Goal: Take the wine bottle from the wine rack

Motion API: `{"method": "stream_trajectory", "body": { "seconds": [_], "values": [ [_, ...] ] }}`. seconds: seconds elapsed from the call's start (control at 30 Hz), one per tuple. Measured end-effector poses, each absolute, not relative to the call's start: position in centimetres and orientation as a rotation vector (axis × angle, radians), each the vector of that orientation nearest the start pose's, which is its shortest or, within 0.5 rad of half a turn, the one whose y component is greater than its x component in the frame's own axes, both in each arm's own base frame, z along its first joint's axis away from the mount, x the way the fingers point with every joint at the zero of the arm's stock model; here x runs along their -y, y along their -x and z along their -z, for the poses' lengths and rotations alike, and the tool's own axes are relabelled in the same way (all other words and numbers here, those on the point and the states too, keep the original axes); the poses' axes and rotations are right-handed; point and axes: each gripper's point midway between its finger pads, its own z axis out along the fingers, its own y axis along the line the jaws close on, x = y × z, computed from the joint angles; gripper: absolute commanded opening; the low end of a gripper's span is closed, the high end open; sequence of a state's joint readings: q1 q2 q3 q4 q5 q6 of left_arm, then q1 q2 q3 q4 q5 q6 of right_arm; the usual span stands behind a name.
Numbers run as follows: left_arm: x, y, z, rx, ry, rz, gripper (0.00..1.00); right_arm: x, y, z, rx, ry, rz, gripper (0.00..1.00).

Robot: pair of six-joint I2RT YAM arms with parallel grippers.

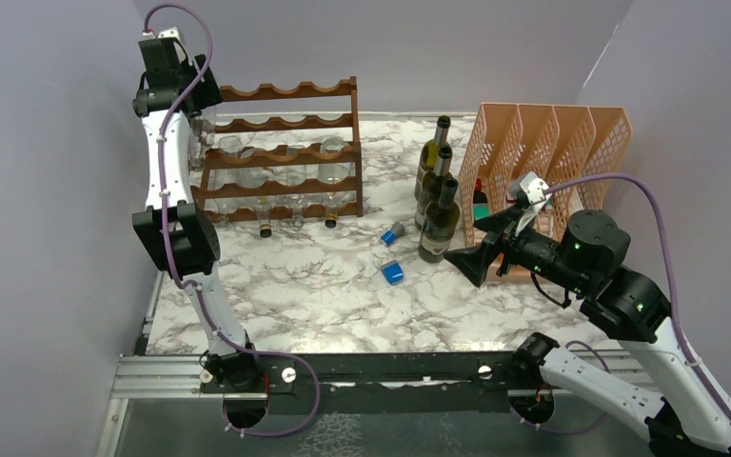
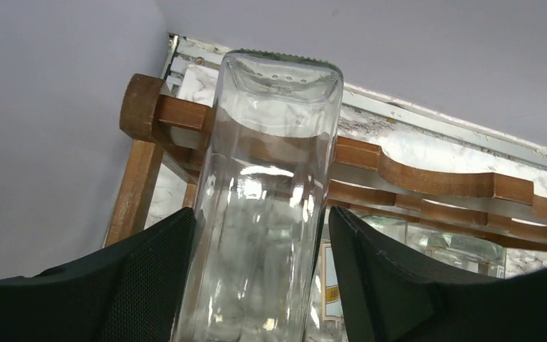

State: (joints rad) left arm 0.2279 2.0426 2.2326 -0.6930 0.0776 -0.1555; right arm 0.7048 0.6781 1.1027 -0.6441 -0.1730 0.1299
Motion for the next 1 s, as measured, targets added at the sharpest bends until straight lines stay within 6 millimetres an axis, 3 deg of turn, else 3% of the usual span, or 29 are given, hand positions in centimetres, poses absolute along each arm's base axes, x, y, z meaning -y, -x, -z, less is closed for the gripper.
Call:
{"method": "stream_trajectory", "body": {
  "seconds": [0.1, 0.67, 0.83, 1.0],
  "values": [
    [-10.8, -55.7, -29.1, -2.057, 0.351, 0.038, 0.73, -18.5, -16.3, -34.1, -1.734, 0.647, -0.746, 1.0],
    [-10.7, -55.4, -28.9, -2.07, 0.319, 0.036, 0.29, -18.7, -16.5, -34.2, -1.729, 0.645, -0.748, 1.0],
    [-10.1, -54.5, -30.9, -2.039, 0.326, 0.065, 0.19, -18.8, -16.6, -34.3, -1.725, 0.644, -0.75, 1.0],
    [-9.0, -52.3, -34.5, -1.974, 0.328, 0.098, 0.13, -19.0, -16.8, -34.2, -1.732, 0.646, -0.751, 1.0]
  ]
}}
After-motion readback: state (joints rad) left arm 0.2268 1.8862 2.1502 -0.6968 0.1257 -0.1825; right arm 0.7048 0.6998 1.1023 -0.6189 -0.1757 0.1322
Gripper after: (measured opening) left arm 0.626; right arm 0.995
